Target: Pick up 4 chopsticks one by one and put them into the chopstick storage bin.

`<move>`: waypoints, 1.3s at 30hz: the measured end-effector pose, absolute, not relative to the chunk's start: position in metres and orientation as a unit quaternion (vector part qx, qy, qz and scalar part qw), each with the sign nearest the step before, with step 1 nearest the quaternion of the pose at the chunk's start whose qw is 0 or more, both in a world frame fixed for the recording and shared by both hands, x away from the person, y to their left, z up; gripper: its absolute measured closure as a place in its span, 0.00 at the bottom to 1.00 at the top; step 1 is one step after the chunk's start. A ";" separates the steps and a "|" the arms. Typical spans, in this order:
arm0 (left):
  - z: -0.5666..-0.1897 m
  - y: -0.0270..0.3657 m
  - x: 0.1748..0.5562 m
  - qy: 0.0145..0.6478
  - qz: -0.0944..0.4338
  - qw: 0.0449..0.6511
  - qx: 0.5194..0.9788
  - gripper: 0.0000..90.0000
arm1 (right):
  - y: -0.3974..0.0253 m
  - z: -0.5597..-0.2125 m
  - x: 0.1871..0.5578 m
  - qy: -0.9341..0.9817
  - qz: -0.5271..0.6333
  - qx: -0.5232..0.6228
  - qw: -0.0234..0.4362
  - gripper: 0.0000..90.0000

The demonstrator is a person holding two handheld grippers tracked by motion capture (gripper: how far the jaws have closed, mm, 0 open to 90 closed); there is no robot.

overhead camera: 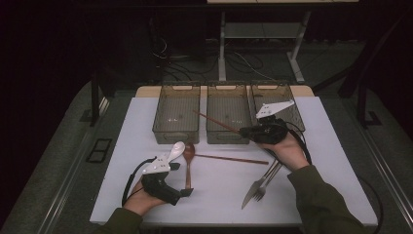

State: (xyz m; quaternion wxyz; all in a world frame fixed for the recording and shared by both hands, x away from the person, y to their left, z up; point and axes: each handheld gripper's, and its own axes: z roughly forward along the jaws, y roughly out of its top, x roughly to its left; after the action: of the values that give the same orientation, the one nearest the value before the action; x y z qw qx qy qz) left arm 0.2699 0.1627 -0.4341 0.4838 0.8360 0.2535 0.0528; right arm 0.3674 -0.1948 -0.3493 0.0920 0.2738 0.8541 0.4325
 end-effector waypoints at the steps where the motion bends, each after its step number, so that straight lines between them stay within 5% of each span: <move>1: -0.434 0.163 0.270 0.254 0.053 0.484 0.836 0.00 | -0.192 -0.348 0.369 0.854 0.432 0.275 0.094 0.94; 39: -0.433 0.159 0.269 0.241 0.049 0.485 0.839 0.00 | -0.068 -0.336 0.443 0.865 0.374 0.320 0.103 0.94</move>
State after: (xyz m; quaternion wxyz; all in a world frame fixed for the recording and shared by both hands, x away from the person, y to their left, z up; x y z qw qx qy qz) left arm 0.2686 0.1593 -0.4335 0.4855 0.8391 0.2405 0.0490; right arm 0.4427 -0.0677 -0.3364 0.1031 0.3196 0.8646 0.3738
